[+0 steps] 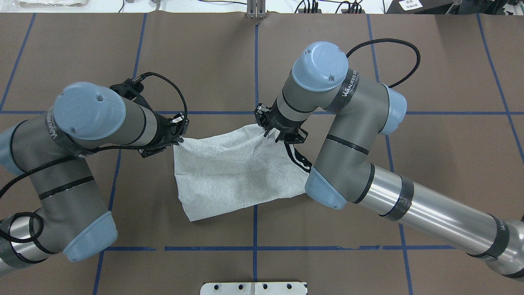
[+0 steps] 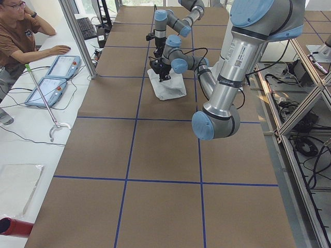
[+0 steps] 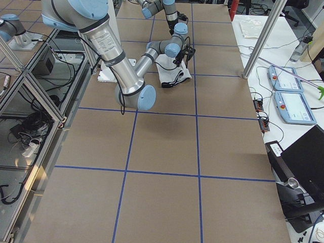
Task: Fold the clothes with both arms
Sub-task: 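Lay the folded edge down and open both grippers while the left arm withdraws, then press the folded shirt flat with the right gripper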
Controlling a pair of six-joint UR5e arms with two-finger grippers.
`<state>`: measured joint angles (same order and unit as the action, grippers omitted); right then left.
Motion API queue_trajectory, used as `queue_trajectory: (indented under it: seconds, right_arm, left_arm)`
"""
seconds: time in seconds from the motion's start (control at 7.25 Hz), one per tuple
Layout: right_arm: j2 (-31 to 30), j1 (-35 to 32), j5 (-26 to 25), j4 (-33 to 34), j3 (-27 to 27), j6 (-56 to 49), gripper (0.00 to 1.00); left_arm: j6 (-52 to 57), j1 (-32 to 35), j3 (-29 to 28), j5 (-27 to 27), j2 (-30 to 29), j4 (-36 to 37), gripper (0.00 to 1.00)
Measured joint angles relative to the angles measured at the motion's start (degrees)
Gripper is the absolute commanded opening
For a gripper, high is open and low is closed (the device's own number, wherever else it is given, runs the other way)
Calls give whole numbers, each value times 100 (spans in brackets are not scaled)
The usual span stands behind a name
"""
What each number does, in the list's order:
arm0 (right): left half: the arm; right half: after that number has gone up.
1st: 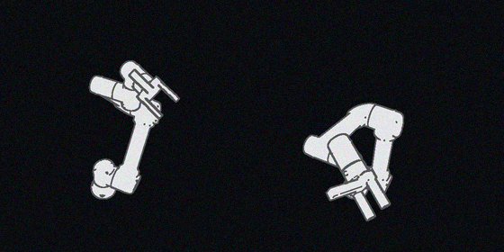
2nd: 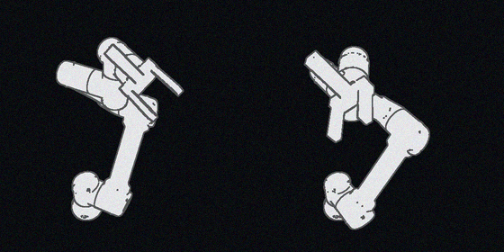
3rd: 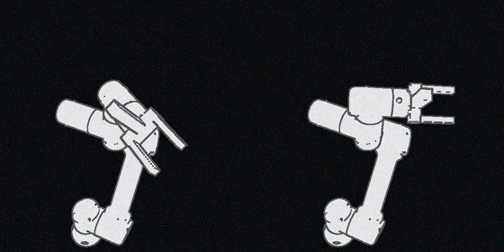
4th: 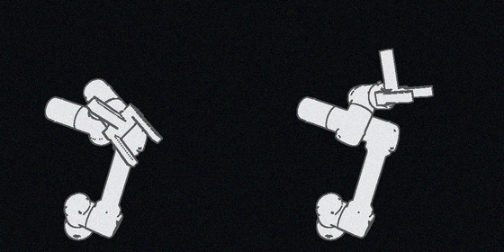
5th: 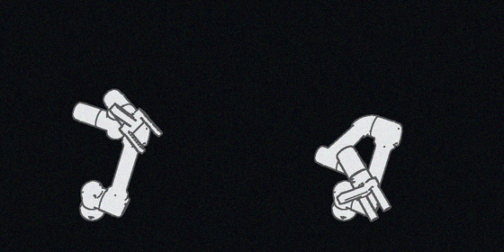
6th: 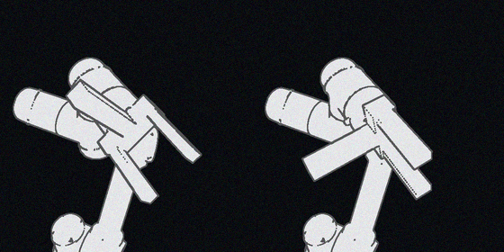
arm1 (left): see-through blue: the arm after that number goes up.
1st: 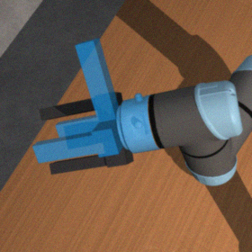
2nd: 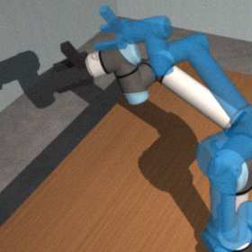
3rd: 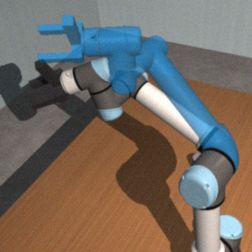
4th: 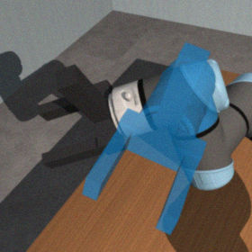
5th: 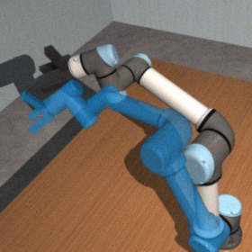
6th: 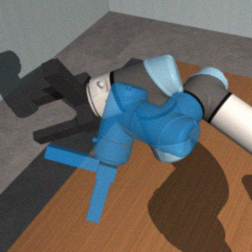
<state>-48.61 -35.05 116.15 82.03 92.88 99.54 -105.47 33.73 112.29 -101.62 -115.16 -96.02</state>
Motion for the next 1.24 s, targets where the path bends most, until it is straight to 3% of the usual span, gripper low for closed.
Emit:
queue_trajectory:
  seconds: [0.69, 0.97, 1.24]
  right_arm:
    - [5, -76, 142, -125, 7, 4, 100]
    - [130, 296, -254, -38, -16, -412, 100]
    - [609, 705, -871, 584, -334, -1445, 100]
  left_arm:
    - [800, 487, -14, -91, 7, 93, 100]
    - [1640, 748, 180, -311, 353, 94, 100]
    - [2045, 909, 338, -440, 565, 92, 100]
